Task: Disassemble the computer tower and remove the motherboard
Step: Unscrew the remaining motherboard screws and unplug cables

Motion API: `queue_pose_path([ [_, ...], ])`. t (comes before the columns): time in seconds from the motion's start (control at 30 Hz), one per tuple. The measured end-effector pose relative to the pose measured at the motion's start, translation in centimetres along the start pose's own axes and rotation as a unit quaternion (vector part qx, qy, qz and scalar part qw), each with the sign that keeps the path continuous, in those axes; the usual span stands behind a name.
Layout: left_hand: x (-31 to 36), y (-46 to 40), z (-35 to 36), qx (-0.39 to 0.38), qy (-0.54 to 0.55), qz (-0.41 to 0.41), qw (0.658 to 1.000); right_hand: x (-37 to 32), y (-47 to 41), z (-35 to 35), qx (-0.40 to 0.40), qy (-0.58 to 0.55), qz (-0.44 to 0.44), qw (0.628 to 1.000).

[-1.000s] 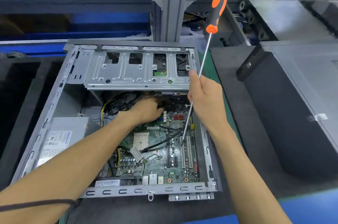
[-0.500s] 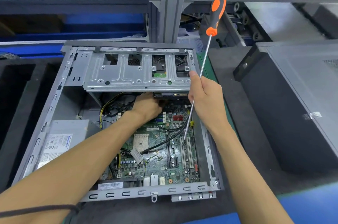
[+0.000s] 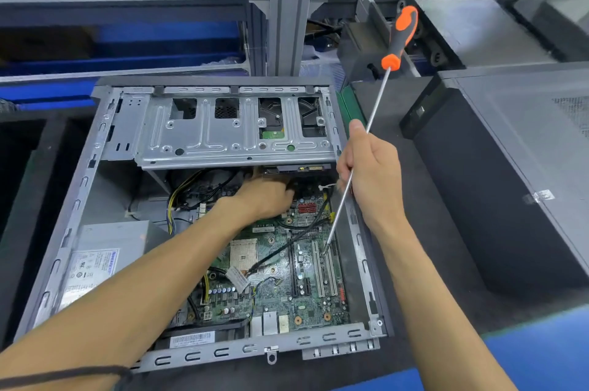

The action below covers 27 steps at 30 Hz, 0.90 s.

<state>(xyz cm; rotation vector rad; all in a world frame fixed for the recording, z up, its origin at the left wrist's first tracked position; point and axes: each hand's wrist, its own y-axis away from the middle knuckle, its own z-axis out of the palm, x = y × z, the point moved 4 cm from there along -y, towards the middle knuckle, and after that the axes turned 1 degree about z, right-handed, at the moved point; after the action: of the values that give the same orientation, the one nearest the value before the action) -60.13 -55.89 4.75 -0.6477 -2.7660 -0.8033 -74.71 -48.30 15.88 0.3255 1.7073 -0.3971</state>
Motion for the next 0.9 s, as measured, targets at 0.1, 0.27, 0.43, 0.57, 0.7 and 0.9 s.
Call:
queue_pose_path([
  [0.1, 0.5, 0.3, 0.0, -0.011, -0.020, 0.015, 1.000, 0.2, 0.1, -0.9, 0.011, -0.028, 0.018, 0.999],
  [0.27, 1.8, 0.4, 1.1, -0.067, -0.038, 0.048, 0.996, 0.5, -0.1, -3.0, 0.044, -0.026, 0.025, 0.998],
  [0.43, 2.5, 0.1, 2.0, -0.102, -0.083, 0.029, 0.991, 0.7, 0.1, -3.8, 0.046, -0.008, 0.035, 0.998],
  [0.57, 2.7, 0.7, 2.2, -0.105, -0.149, 0.024, 0.983, 0.7, 0.3, -3.3, 0.030, 0.000, 0.043, 0.999],
  [0.7, 2.9, 0.8, 2.1, -0.086, -0.136, 0.031, 0.986, 0.6, 0.7, -3.0, 0.008, 0.032, 0.040, 0.999],
  [0.9, 1.7, 2.0, 1.1, -0.069, -0.092, 0.047, 0.992, 0.1, 1.2, -3.7, -0.069, 0.068, 0.088, 0.991],
])
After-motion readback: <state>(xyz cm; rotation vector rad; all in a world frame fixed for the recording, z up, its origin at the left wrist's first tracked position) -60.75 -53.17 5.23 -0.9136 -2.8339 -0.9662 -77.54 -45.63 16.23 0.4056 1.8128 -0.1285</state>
